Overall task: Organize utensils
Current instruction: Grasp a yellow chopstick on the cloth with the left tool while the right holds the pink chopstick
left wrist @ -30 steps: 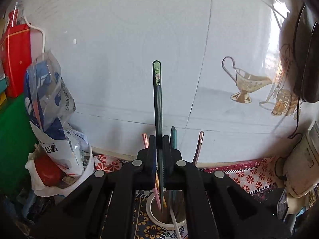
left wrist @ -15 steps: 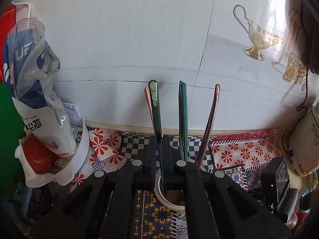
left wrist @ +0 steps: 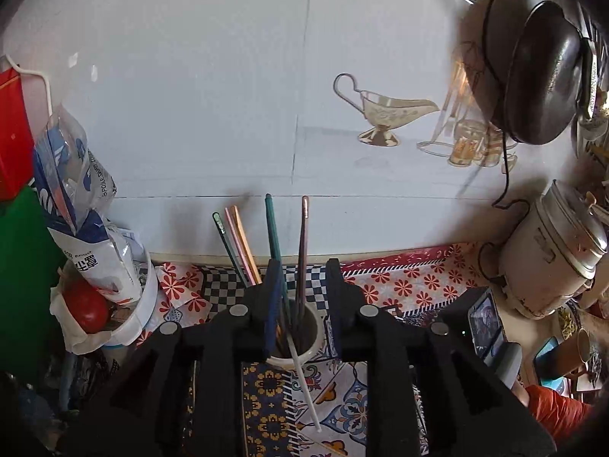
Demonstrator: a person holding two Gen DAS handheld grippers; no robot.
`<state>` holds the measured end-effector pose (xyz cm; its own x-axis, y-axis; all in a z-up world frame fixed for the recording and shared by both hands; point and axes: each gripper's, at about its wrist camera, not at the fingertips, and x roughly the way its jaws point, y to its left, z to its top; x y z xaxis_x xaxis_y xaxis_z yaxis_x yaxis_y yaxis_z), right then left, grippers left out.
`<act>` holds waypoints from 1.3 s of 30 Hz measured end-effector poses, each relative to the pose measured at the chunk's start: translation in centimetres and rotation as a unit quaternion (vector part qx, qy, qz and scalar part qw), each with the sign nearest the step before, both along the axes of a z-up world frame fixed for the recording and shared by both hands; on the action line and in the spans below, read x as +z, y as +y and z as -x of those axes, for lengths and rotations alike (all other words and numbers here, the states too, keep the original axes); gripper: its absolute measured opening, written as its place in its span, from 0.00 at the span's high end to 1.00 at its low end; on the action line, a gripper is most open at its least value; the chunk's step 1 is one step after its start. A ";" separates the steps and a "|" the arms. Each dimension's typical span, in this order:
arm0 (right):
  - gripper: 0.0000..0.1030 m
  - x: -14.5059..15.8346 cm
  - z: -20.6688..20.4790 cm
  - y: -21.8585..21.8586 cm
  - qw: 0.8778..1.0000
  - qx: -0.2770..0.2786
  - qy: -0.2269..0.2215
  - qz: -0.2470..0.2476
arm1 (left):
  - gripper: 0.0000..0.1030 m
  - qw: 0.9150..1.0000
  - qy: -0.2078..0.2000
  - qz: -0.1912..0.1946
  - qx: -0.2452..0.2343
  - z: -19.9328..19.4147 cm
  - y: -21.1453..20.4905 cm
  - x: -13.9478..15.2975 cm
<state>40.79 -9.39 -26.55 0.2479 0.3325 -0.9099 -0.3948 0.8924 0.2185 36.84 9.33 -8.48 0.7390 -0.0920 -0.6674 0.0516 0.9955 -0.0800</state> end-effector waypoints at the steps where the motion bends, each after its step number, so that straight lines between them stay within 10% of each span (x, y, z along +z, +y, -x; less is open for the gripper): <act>1: 0.94 0.8 0.4 -0.6 1.000 -0.003 -0.006 -0.006 | 0.67 1.000 -0.001 0.000 -0.005 0.5 -0.7 0.2; 10: 0.94 7.2 3.9 -5.3 0.996 -0.030 -0.083 -0.031 | 0.61 0.997 0.039 -0.005 -0.061 3.5 -7.2 -1.8; 20: 0.94 10.3 6.6 -9.0 0.988 -0.069 -0.132 -0.044 | 0.61 0.979 0.187 -0.025 -0.078 2.9 -11.5 -13.7; 25: 0.94 10.4 7.1 -9.7 0.987 -0.079 -0.136 -0.045 | 0.89 0.958 0.281 0.002 -0.061 1.3 -11.0 -20.1; 39: 0.94 10.9 7.3 -9.5 0.985 -0.078 -0.142 -0.056 | 0.98 0.951 0.309 0.015 -0.017 -1.0 -11.3 -22.9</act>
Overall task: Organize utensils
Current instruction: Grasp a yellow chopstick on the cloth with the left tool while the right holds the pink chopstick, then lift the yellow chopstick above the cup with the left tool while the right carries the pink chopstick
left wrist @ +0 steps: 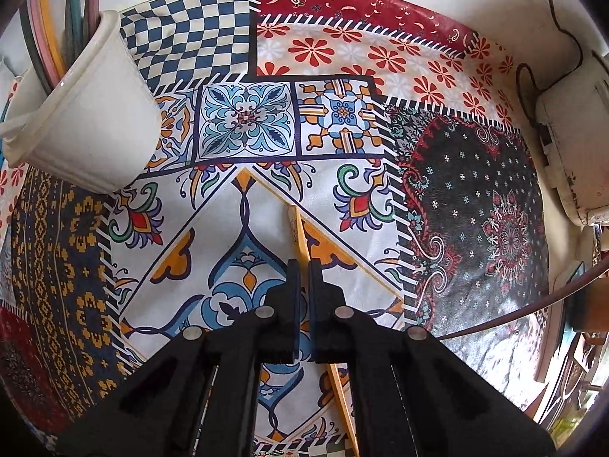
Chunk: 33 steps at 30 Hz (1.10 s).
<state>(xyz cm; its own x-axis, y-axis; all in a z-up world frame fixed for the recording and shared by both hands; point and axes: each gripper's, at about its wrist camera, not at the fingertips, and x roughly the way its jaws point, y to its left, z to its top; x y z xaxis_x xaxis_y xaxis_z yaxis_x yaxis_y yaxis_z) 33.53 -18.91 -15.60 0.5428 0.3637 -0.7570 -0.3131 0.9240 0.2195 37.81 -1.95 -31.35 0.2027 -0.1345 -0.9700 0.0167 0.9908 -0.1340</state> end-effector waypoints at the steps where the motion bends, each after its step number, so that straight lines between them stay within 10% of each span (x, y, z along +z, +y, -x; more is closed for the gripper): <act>1: 0.94 0.1 0.0 0.0 1.000 0.000 -0.001 0.000 | 0.98 1.000 0.002 0.003 0.001 0.1 0.0 -0.1; 21: 0.94 0.8 -0.5 -0.3 1.000 -0.008 -0.012 0.007 | 0.97 0.998 0.029 0.059 0.017 -4.6 -0.5 -0.3; 33: 0.94 0.3 -0.3 -2.3 1.000 -0.029 -0.004 0.003 | 0.94 0.999 0.003 -0.022 -0.033 -6.0 -5.6 -0.9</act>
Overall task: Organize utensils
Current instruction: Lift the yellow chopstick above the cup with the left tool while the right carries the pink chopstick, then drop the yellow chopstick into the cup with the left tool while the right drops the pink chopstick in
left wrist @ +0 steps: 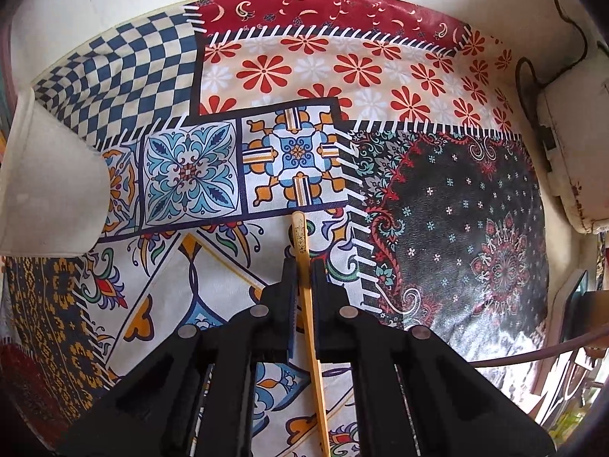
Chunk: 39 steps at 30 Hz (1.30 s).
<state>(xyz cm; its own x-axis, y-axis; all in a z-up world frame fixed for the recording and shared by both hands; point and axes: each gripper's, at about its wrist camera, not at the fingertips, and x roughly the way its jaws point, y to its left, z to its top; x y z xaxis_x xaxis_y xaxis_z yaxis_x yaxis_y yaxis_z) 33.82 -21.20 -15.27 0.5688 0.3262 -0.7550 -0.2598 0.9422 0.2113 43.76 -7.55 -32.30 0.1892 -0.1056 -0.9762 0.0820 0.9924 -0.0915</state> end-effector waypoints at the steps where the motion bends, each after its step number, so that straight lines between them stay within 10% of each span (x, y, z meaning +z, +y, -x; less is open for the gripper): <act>1: 0.94 0.0 0.0 -0.1 1.000 -0.001 0.001 -0.001 | 0.94 1.000 -0.007 -0.009 -0.005 -0.3 -1.1 -0.2; 8: 0.94 0.6 -0.2 0.3 1.000 0.004 -0.007 0.000 | 0.96 1.000 -0.023 -0.013 -0.016 -0.5 -1.6 0.6; 16: 0.94 2.3 -1.0 2.2 0.999 0.025 -0.028 -0.002 | 0.96 0.993 -0.105 0.048 0.019 0.5 2.1 8.2; 30: 0.94 6.4 -3.5 8.5 0.993 0.089 -0.076 -0.010 | 1.00 0.950 -0.293 0.070 0.089 6.0 13.8 22.9; 39: 0.94 7.8 -4.8 12.7 0.988 0.122 -0.098 -0.010 | 1.00 0.938 -0.328 0.059 0.096 6.6 16.6 26.0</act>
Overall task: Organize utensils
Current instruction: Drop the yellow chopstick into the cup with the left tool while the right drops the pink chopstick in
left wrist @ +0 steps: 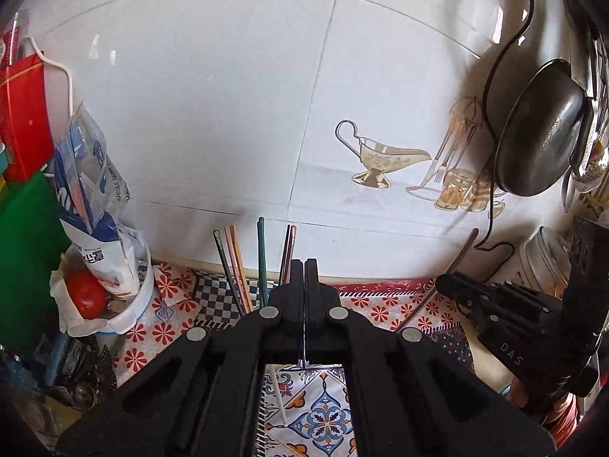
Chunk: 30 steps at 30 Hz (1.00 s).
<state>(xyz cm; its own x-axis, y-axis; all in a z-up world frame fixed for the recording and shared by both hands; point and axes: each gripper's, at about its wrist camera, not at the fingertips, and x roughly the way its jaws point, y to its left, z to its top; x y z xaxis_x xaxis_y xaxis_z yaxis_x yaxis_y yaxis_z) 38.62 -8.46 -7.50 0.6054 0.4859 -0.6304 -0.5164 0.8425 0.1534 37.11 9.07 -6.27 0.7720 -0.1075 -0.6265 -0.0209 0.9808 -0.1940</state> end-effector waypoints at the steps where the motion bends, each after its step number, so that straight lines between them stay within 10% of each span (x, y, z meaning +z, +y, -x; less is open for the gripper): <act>1: 0.94 -0.1 -0.2 0.2 1.000 0.001 0.000 0.000 | 1.00 1.000 0.005 0.000 -0.001 -0.1 0.2 -0.2; 9: 0.94 0.4 -2.0 2.4 1.000 0.020 0.006 -0.011 | 0.97 0.999 0.042 -0.001 0.008 -0.7 2.2 -2.7; 17: 0.94 1.5 -2.9 7.5 0.998 0.056 -0.015 -0.015 | 0.66 0.998 0.051 -0.036 0.025 0.7 3.6 -4.5; 30: 0.94 -6.7 -2.8 10.8 0.986 0.124 0.069 0.083 | 0.62 0.996 0.071 -0.041 0.038 1.6 4.8 -6.2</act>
